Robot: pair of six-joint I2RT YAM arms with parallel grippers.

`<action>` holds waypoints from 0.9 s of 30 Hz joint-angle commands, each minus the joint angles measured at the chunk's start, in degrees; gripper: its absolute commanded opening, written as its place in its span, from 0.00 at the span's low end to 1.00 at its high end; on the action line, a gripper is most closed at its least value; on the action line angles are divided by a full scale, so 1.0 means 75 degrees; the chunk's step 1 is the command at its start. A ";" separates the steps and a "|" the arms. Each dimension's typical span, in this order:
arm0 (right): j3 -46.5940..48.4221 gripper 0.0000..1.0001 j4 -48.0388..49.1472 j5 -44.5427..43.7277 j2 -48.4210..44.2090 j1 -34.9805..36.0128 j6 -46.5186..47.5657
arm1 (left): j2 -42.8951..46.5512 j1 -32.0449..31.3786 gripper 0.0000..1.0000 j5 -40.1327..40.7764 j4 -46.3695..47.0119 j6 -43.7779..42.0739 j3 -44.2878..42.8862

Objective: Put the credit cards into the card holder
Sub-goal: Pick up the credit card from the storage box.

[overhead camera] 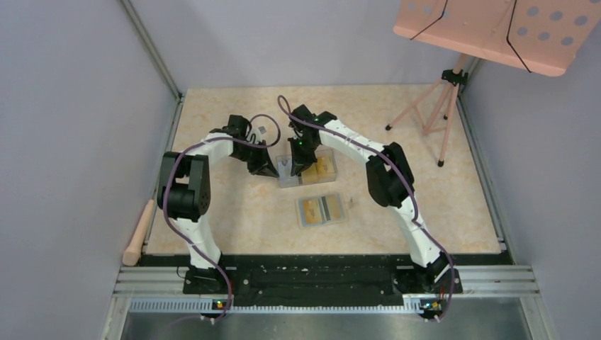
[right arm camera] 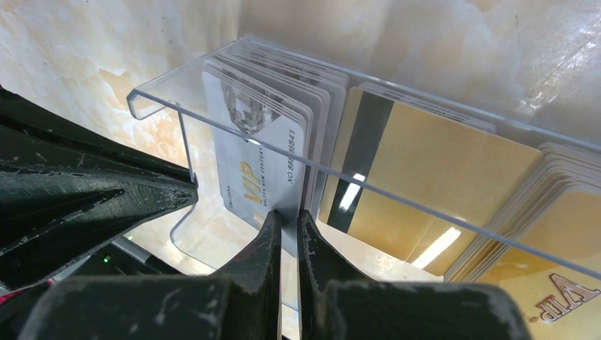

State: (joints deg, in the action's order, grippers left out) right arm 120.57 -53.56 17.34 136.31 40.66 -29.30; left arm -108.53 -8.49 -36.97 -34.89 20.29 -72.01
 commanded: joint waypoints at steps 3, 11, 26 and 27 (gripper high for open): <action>0.0211 0.04 -0.0693 -0.1070 -0.0059 0.0089 0.0517 | -0.0371 -0.0285 0.00 0.0410 -0.0082 -0.0291 0.0035; 0.0156 0.12 -0.0738 -0.1214 -0.0037 0.0094 0.0660 | -0.0393 -0.0309 0.00 0.0421 -0.0090 -0.0316 0.0037; 0.0216 0.00 -0.0514 -0.0940 -0.0128 0.0089 0.0590 | -0.0409 -0.0321 0.00 0.0453 -0.0126 -0.0339 0.0043; 0.0213 0.00 -0.0512 -0.0910 -0.0206 0.0089 0.0570 | -0.0406 -0.0321 0.00 0.0465 -0.0128 -0.0347 0.0049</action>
State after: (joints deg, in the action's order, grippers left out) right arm 121.21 -56.62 11.97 136.25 40.80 -25.58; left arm -108.62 -8.73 -36.60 -35.16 19.57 -72.27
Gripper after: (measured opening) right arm 0.018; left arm 0.009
